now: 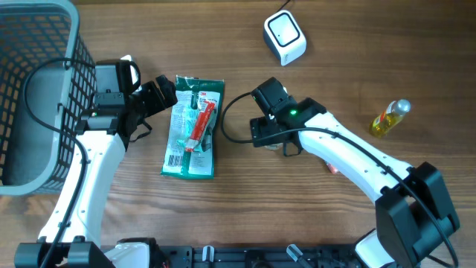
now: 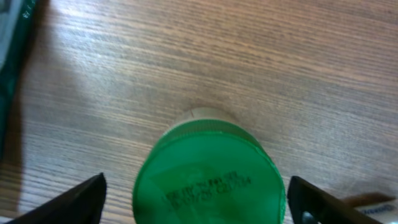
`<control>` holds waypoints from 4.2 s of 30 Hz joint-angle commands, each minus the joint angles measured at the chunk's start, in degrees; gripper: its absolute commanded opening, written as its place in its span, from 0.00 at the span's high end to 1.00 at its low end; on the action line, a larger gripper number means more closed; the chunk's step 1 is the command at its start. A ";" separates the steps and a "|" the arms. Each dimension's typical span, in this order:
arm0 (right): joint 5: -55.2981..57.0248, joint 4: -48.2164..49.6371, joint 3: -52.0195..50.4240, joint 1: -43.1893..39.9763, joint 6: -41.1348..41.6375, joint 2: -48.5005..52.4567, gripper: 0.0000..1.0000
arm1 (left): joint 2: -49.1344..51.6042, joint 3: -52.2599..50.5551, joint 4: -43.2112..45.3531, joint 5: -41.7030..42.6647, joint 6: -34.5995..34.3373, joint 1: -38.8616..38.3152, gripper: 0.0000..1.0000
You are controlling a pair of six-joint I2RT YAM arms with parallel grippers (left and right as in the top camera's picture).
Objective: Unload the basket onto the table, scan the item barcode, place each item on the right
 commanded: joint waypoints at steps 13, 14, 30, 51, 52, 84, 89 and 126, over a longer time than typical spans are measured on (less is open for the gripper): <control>-0.42 -0.48 -0.17 -0.13 33.51 0.31 0.05 | -0.72 0.92 0.13 0.66 0.33 0.24 0.00; -0.22 -0.48 -0.17 -0.13 36.92 0.31 0.02 | -0.72 0.92 0.13 0.66 0.31 0.24 0.00; 1.53 -1.64 -0.17 -0.13 48.22 0.31 0.30 | -0.72 0.92 0.13 0.66 0.33 0.24 0.00; 2.71 0.39 -0.17 -0.13 2.32 0.31 0.36 | -0.72 0.92 0.13 0.66 0.31 0.24 0.00; 2.58 0.42 -0.17 -0.13 3.21 0.31 0.35 | -0.72 0.92 0.13 0.66 0.31 0.24 0.00; -10.29 -4.92 6.71 -8.22 29.38 0.31 0.00 | -0.72 0.92 0.13 0.66 0.31 0.24 0.00; -9.66 -2.38 4.13 -7.80 40.68 0.31 0.00 | -0.72 0.92 0.13 0.66 0.33 0.24 0.00; 3.02 -0.52 0.39 -1.75 45.03 0.42 0.18 | -0.72 0.92 0.13 0.66 0.31 0.24 0.00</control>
